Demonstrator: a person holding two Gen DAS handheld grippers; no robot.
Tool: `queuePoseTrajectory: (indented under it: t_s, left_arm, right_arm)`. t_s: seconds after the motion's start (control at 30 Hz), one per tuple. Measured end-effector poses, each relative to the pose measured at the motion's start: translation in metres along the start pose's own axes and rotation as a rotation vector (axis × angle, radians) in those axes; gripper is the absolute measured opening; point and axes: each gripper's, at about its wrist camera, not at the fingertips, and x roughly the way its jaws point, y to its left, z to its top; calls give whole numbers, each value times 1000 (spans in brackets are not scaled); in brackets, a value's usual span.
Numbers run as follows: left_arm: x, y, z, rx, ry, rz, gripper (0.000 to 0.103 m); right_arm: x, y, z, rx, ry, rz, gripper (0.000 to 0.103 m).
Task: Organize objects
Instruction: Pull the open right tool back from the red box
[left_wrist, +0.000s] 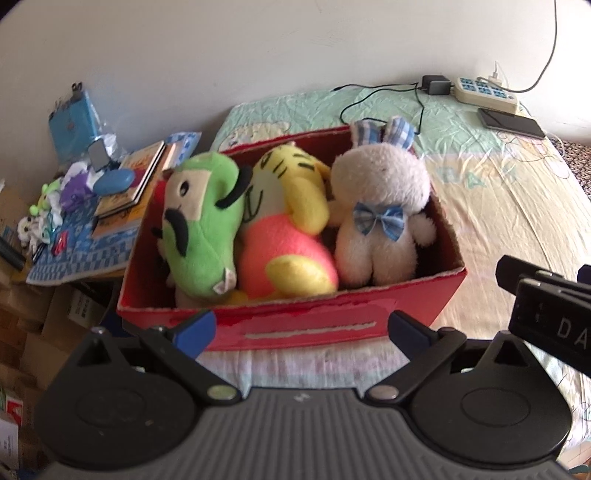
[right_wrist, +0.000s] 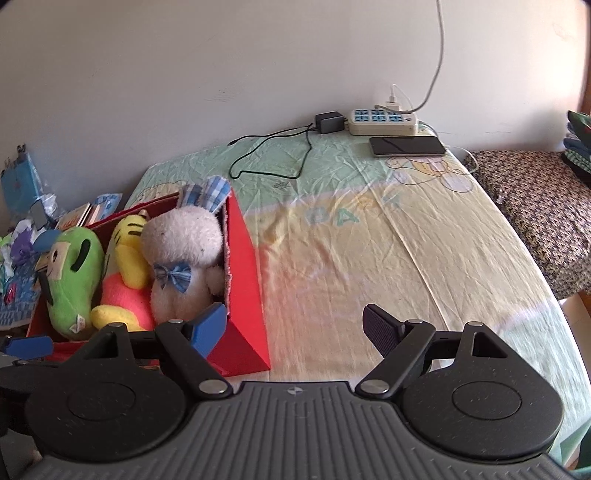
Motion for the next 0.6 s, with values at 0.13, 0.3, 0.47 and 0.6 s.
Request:
queuePoseTrajectory:
  t_s: [0.13,0.3,0.47,0.6]
  left_arm:
    - [1,0,3,18,-15,-10,100]
    - [1,9,8,9,-33,-14,100]
    - [4,18,10,22,-35,-9,99]
    - [7,28,9,33,-26,-6,99]
  right_arm:
    - [-1,-2,-1,43,-11,-45,83]
    - [-1,3,-2,60,-20,-77,83]
    - [-1,15,-4,65,-20,-86,83]
    - [-2,26,-5,67,-23,-87,83]
